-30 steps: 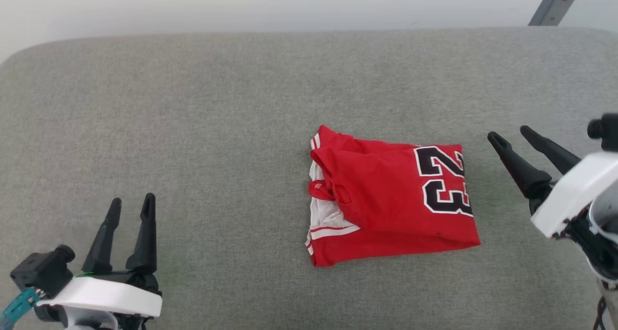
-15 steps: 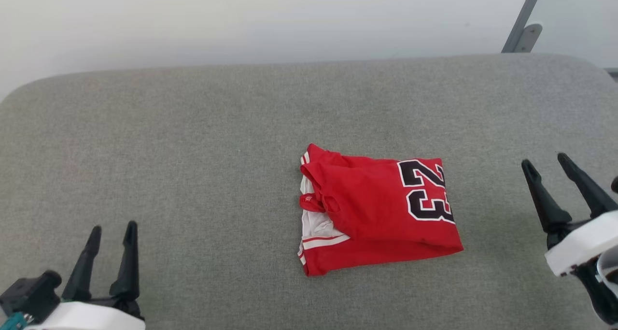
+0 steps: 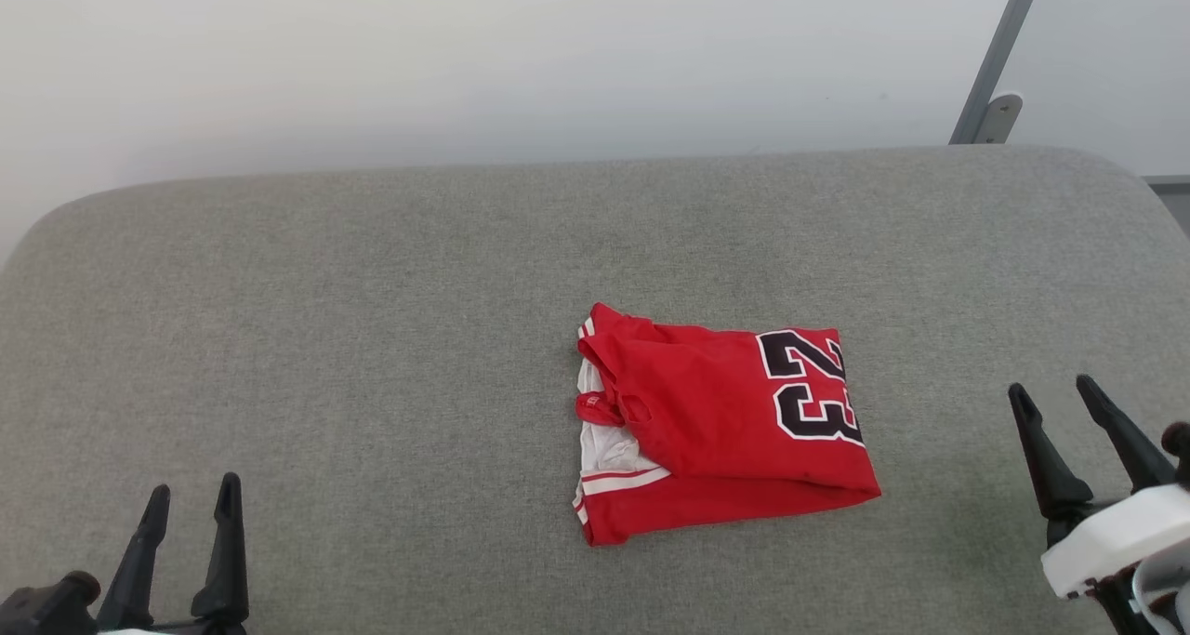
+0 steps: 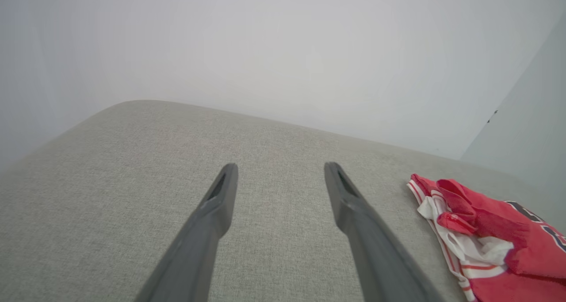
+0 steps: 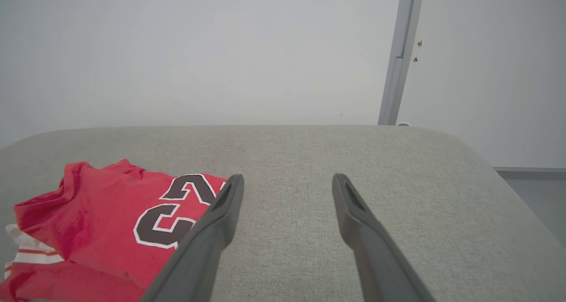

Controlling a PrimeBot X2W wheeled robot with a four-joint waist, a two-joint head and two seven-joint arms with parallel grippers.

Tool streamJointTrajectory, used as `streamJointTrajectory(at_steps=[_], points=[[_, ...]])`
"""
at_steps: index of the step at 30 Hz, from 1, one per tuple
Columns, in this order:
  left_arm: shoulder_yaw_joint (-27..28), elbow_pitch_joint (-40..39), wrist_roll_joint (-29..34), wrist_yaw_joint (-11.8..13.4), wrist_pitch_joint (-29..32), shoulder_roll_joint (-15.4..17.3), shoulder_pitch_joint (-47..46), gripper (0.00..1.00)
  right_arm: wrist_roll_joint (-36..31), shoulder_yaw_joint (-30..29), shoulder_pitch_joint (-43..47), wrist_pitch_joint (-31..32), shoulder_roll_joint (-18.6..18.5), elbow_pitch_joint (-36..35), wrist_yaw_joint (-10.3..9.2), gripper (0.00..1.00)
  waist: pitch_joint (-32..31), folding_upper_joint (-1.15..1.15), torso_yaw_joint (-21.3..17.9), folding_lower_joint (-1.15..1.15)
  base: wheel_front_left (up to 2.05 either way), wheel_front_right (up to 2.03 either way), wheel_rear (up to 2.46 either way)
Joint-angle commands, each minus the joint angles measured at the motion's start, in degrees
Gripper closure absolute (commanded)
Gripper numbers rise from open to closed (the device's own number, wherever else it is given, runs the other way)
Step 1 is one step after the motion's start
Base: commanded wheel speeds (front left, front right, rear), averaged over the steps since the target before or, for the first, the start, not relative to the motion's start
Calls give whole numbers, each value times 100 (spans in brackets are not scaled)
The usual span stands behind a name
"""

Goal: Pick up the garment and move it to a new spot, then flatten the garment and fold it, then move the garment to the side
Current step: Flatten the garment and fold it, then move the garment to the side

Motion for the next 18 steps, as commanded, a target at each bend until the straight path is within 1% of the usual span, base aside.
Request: streamJointTrajectory(at_steps=[1,13,18], points=[[30,-13,65,-19,-24,-4,70,0,15,-30,66,-60,35,13,-5,0,-17,0,-2,0,0,0,0],[85,1,109,-19,-24,-133,114,0,14,-202,316,-224,290,265,-5,0,-44,0,0,0,0,0,0],[59,15,142,-19,-24,-185,41,0,-58,-302,362,-225,430,165,-5,0,-22,0,22,0,0,0,0]])
